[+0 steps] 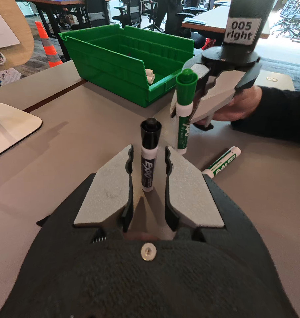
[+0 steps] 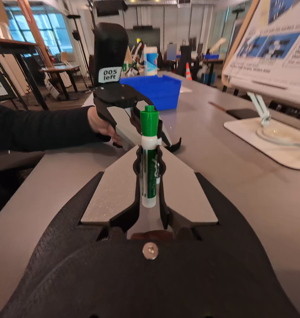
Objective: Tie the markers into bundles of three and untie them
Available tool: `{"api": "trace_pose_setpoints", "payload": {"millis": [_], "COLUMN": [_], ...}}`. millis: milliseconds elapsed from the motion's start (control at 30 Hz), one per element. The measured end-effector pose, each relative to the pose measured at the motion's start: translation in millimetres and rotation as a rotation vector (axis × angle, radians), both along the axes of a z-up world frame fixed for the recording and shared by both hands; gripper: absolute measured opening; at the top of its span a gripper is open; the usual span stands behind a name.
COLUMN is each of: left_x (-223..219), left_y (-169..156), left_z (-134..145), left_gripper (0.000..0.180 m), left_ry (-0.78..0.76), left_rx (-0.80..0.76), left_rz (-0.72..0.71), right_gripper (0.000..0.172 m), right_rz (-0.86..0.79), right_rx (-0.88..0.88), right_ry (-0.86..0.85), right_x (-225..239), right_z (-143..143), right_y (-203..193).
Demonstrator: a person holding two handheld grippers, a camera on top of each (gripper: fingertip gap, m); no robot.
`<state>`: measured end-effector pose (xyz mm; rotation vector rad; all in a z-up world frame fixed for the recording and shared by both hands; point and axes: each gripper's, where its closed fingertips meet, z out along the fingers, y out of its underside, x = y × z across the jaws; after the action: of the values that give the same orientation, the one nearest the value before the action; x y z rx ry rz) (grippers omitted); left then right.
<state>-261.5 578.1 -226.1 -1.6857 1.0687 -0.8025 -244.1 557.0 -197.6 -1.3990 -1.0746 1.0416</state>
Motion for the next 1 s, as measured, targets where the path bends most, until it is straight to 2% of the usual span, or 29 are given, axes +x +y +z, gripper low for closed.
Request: {"api": "trace_pose_setpoints", "payload": {"millis": [133, 367, 600, 800, 1000], "left_x": [-2.1, -6.7, -7.8, -22.2, -30.3], "left_y": [0.7, 6.5, 8.7, 19.6, 27.0], "left_z": [3.8, -1.3, -5.1, -5.4, -6.4], "left_gripper": [0.034, 0.017, 0.016, 0.016, 0.016], "left_ry": [-0.019, 0.005, 0.037, 0.049, 0.049], "left_rx": [-0.001, 0.024, 0.063, 0.073, 0.066], "left_rz": [0.004, 0.024, 0.027, 0.074, 0.113], "right_gripper": [0.014, 0.014, 0.014, 0.014, 0.014], "right_rz": [0.049, 0.084, 0.064, 0.003, 0.02], "right_rx": [0.029, 0.035, -0.006, -0.047, -0.034], "right_ry": [-0.082, 0.0, 0.06, -0.047, -0.17], "right_x": [-18.3, -20.5, -17.7, -29.4, -44.0], "right_z": [-17.9, -6.9, -0.4, -15.6, -31.7], "right_y": [1.6, 5.8, 24.8, 41.9, 43.7]}}
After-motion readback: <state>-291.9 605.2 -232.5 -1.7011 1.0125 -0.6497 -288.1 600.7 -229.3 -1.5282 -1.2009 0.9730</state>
